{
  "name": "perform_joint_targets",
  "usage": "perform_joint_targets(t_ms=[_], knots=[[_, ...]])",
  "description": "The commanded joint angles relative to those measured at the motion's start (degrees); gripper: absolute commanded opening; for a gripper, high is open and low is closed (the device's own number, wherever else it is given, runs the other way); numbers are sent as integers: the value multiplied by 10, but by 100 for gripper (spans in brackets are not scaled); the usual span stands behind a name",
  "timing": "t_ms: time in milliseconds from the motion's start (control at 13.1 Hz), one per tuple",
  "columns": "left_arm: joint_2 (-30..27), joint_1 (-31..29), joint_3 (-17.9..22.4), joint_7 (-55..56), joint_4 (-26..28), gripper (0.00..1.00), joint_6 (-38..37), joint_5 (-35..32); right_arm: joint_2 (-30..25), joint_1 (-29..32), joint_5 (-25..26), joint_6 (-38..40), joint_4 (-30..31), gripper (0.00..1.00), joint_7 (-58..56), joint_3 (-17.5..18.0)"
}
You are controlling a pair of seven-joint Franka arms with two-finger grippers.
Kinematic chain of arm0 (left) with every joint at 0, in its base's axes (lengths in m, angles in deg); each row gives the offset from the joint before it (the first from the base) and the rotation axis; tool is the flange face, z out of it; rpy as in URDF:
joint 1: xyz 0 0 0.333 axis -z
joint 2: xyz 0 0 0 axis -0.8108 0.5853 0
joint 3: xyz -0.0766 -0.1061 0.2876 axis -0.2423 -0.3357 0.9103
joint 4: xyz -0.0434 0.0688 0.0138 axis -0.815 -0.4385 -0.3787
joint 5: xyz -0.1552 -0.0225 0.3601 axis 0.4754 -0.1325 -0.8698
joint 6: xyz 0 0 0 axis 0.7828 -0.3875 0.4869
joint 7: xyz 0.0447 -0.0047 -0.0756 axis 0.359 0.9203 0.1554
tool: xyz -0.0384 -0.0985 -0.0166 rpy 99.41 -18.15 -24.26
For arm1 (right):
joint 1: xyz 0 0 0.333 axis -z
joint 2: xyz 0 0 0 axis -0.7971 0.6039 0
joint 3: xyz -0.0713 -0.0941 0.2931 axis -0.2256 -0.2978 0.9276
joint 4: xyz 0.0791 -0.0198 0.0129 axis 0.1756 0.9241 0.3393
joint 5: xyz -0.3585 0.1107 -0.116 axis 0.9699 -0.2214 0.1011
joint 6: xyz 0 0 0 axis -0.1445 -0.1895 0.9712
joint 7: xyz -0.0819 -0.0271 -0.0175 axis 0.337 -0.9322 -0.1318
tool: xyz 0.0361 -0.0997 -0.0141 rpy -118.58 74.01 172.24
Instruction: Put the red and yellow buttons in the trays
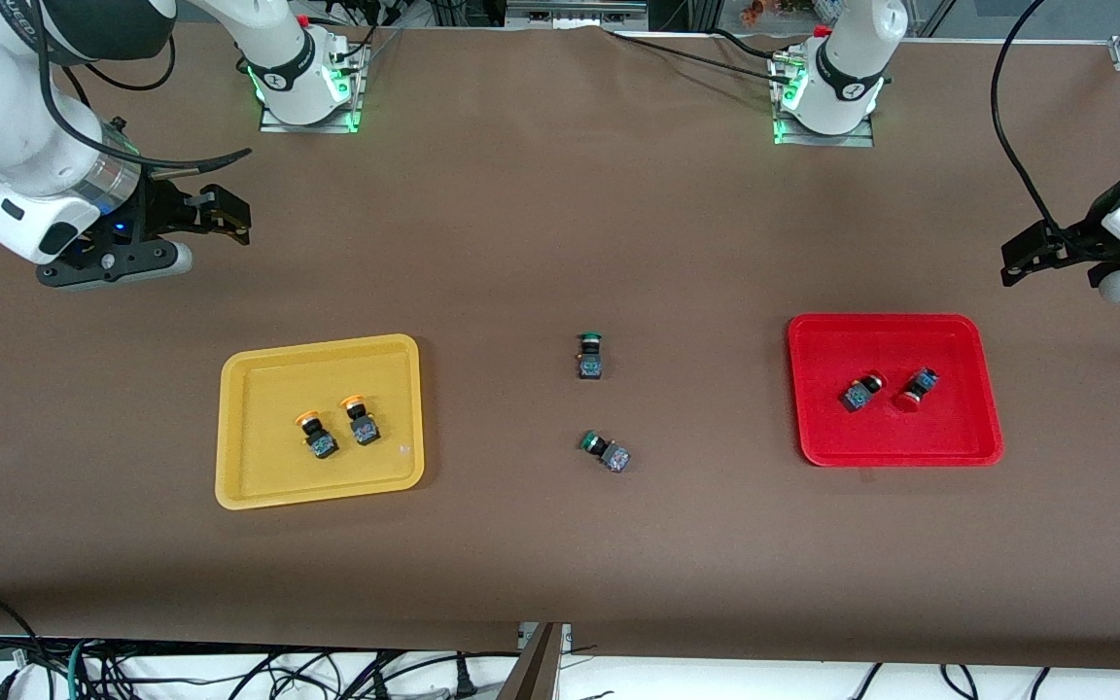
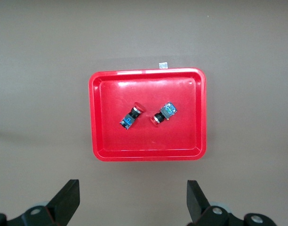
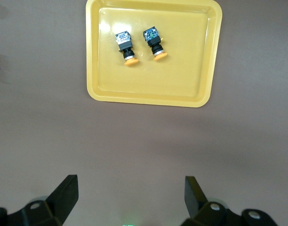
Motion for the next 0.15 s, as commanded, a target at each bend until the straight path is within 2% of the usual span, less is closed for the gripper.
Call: perform_joint_targets(t_ms=[0, 76], knots=[[-13, -4, -10, 6, 6, 100, -2, 1, 1, 0, 2, 12, -11, 100, -3, 4], [-12, -7, -13, 6, 6, 100, -3, 1, 2, 0, 3, 12, -11, 100, -3, 4]])
